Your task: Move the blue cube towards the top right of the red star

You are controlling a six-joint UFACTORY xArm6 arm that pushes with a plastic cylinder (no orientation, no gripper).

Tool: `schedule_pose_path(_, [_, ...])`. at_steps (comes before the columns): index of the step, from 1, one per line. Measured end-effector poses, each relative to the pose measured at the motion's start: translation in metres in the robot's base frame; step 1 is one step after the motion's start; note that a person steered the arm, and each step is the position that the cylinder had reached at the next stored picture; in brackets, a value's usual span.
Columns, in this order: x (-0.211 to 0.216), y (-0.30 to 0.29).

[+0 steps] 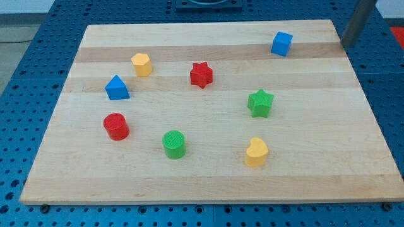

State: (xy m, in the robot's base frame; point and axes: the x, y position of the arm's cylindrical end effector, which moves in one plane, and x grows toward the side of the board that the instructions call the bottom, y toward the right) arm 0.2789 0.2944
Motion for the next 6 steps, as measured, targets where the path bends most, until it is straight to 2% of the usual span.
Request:
schedule_pose_path(5, [0.004,-0.226])
schedule_pose_path(6, [0.022,-0.231])
